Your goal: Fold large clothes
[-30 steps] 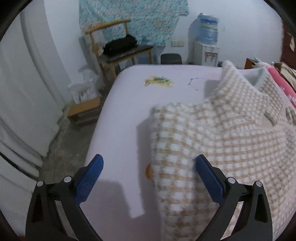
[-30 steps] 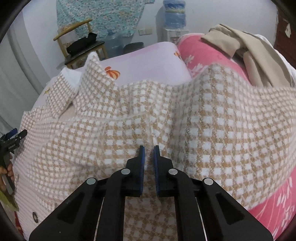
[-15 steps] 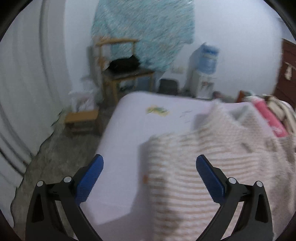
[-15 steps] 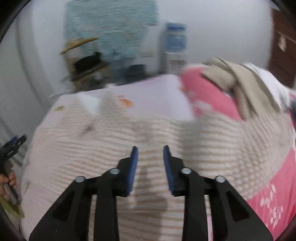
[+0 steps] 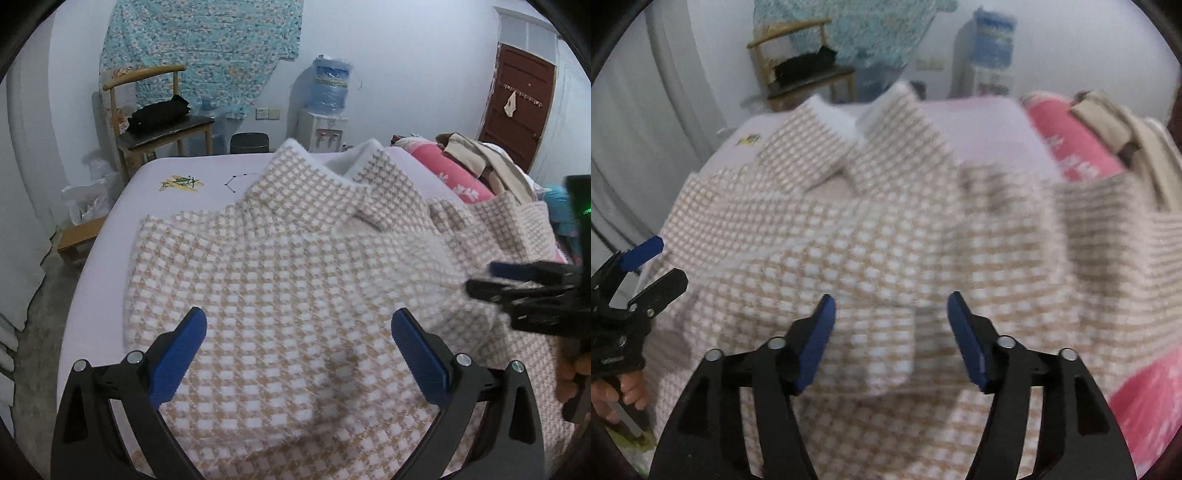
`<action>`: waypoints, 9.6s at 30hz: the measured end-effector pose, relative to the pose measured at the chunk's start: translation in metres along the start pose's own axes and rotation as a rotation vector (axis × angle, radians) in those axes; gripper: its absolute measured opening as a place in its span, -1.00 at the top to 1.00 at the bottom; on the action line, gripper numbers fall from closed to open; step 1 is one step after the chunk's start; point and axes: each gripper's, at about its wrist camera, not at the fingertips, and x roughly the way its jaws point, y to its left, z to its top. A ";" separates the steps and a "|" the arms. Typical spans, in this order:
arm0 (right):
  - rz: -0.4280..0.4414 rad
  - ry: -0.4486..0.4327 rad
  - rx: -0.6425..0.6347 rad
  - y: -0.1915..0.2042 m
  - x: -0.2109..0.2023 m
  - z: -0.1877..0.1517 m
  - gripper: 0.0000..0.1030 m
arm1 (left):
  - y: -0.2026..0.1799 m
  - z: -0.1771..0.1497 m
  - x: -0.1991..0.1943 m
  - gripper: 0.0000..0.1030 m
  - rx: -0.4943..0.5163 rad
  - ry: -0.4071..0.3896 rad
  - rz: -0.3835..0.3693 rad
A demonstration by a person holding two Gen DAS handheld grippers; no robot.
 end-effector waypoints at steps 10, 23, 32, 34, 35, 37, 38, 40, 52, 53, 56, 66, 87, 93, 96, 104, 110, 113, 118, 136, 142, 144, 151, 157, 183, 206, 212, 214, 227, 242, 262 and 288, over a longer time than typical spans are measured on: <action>-0.046 0.039 0.019 -0.023 0.001 -0.024 -0.30 | 0.008 -0.022 0.029 -0.92 -0.002 0.102 0.066; -0.022 -0.150 0.336 -0.156 -0.092 -0.032 -0.56 | 0.005 -0.022 0.034 -0.92 0.020 0.127 0.090; -0.072 -0.176 0.753 -0.341 -0.113 -0.066 -0.56 | 0.005 -0.022 0.035 -0.92 0.022 0.126 0.088; -0.094 -0.185 0.812 -0.369 -0.110 -0.068 -0.53 | 0.005 -0.022 0.035 -0.92 0.021 0.126 0.088; -0.097 -0.190 0.841 -0.383 -0.108 -0.069 -0.48 | 0.005 -0.022 0.035 -0.92 0.022 0.126 0.088; -0.089 -0.191 0.872 -0.398 -0.102 -0.068 -0.41 | 0.005 -0.022 0.035 -0.92 0.022 0.125 0.089; -0.087 -0.193 0.887 -0.405 -0.097 -0.066 -0.35 | 0.005 -0.022 0.035 -0.92 0.022 0.125 0.089; -0.082 -0.185 0.906 -0.415 -0.087 -0.061 -0.25 | 0.005 -0.022 0.035 -0.92 0.023 0.125 0.089; -0.047 -0.166 1.057 -0.457 -0.030 -0.064 0.16 | 0.005 -0.022 0.035 -0.92 0.024 0.125 0.089; -0.045 -0.168 1.057 -0.459 -0.029 -0.063 0.16 | 0.004 -0.022 0.035 -0.92 0.023 0.125 0.089; -0.010 -0.193 1.096 -0.462 -0.030 -0.069 0.18 | 0.004 -0.022 0.035 -0.92 0.024 0.125 0.089; 0.019 -0.190 1.108 -0.469 -0.034 -0.076 0.70 | 0.004 -0.022 0.035 -0.92 0.024 0.124 0.089; -0.039 -0.465 0.554 -0.308 -0.239 0.034 0.84 | 0.005 -0.023 0.035 -0.92 0.024 0.121 0.088; -0.008 -0.502 0.409 -0.236 -0.263 0.066 0.85 | 0.006 -0.023 0.035 -0.92 0.016 0.115 0.077; 0.019 -0.516 0.340 -0.197 -0.272 0.076 0.85 | 0.009 -0.022 0.027 -0.92 0.007 0.089 0.051; 0.157 -0.518 0.155 -0.089 -0.261 0.109 0.85 | 0.032 -0.029 -0.028 -0.92 -0.054 -0.005 0.003; 0.314 -0.408 -0.026 0.017 -0.200 0.115 0.74 | 0.061 -0.040 -0.074 -0.92 -0.114 -0.071 -0.028; 0.425 -0.269 -0.092 0.060 -0.146 0.105 -0.20 | 0.069 -0.047 -0.087 -0.92 -0.136 -0.091 -0.050; 0.435 -0.205 -0.093 0.060 -0.101 0.083 -0.30 | 0.074 -0.051 -0.092 -0.90 -0.124 -0.098 -0.069; 0.201 -0.080 0.430 -0.166 -0.030 0.014 -0.16 | 0.080 0.002 -0.040 0.05 -0.155 -0.075 0.019; 0.280 -0.002 0.519 -0.176 0.012 0.026 0.15 | 0.076 0.004 -0.016 0.26 -0.117 0.012 0.088; 0.306 0.015 0.515 -0.172 0.020 0.029 0.47 | 0.077 -0.002 -0.013 0.38 -0.103 0.034 0.101; 0.287 -0.009 0.483 -0.175 0.029 0.027 0.85 | 0.086 -0.027 -0.026 0.52 -0.101 0.063 0.038; 0.287 -0.007 0.475 -0.181 0.022 0.024 0.74 | 0.097 -0.015 -0.048 0.52 -0.155 -0.016 -0.096; 0.220 -0.004 0.420 -0.169 0.038 0.048 0.18 | 0.124 0.041 0.046 0.39 -0.407 0.263 -0.107; 0.166 -0.118 0.416 -0.174 0.036 0.043 0.92 | 0.133 0.028 0.014 0.88 -0.368 0.066 -0.103; 0.149 -0.069 0.401 -0.175 0.045 0.042 0.72 | 0.131 0.029 0.029 0.86 -0.338 0.137 -0.043; 0.127 -0.051 0.400 -0.177 0.044 0.040 0.45 | 0.131 0.028 0.028 0.81 -0.335 0.131 -0.034; 0.162 -0.031 -0.006 -0.067 -0.029 -0.006 0.25 | 0.058 0.012 -0.023 0.64 0.007 0.099 -0.024; 0.121 -0.044 -0.120 0.015 -0.026 0.002 0.27 | 0.024 0.009 -0.012 0.29 0.060 0.104 -0.035; 0.058 0.029 -0.040 0.027 0.010 -0.028 -0.36 | 0.023 -0.021 0.001 -0.27 0.049 0.158 0.029; 0.088 0.019 0.068 0.075 -0.146 -0.225 -0.76 | 0.001 -0.183 -0.157 -0.57 0.041 0.208 -0.001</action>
